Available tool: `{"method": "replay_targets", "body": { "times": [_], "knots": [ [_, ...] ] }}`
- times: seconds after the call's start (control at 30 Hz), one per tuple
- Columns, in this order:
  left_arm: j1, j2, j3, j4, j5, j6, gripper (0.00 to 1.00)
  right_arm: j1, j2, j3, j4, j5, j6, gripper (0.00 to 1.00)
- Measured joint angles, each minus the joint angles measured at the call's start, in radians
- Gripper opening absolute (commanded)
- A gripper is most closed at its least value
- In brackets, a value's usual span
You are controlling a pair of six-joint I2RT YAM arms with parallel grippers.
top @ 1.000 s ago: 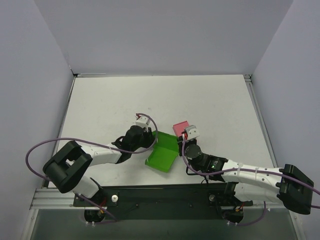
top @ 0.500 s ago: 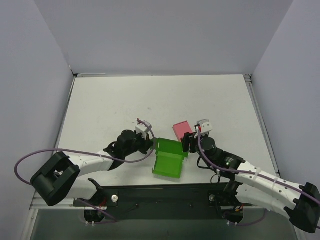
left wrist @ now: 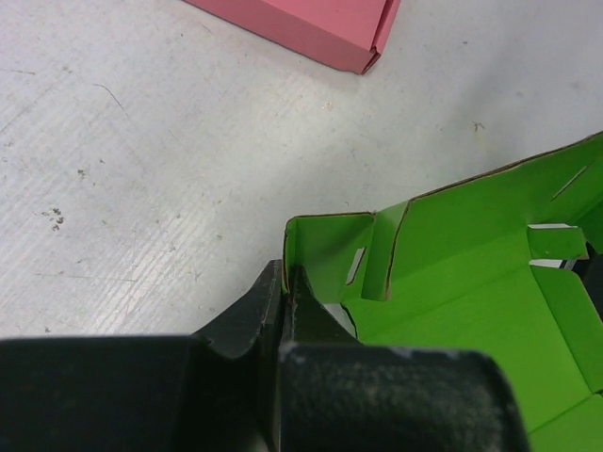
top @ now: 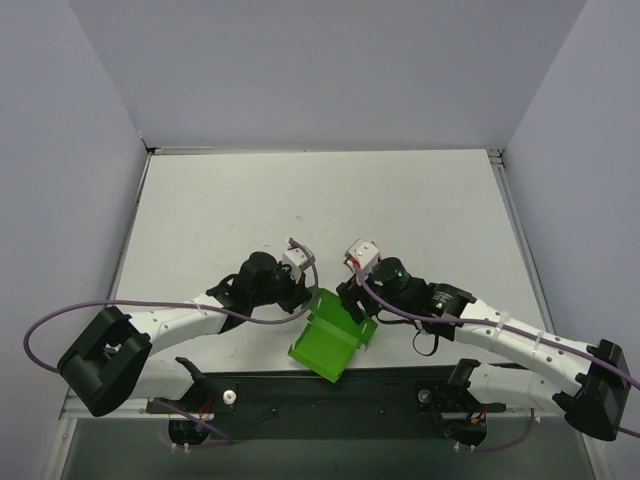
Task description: Fold the paper box
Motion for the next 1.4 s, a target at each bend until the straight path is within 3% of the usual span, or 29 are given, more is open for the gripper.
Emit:
{"method": "replay_targets", "body": {
  "times": [0.27, 0.67, 1.23, 1.33, 1.4],
  "knots": [
    [0.000, -0.006, 0.000, -0.033, 0.013, 0.010, 0.00, 0.076, 0.100, 0.007, -0.035, 0.003, -0.046, 0.46],
    [0.000, -0.022, 0.000, -0.060, 0.013, 0.032, 0.00, 0.079, 0.108, 0.010, -0.035, 0.058, -0.080, 0.49],
    [0.000, -0.034, 0.001, -0.076, 0.013, 0.044, 0.00, 0.073, 0.165, 0.010, -0.068, 0.079, -0.098, 0.41],
    [-0.001, -0.038, 0.001, -0.076, 0.014, 0.046, 0.00, 0.072, 0.174, 0.010, -0.071, 0.084, -0.100, 0.36],
    [-0.001, -0.039, 0.001, -0.076, 0.014, 0.047, 0.00, 0.072, 0.174, 0.010, -0.073, 0.084, -0.102, 0.27]
  ]
}}
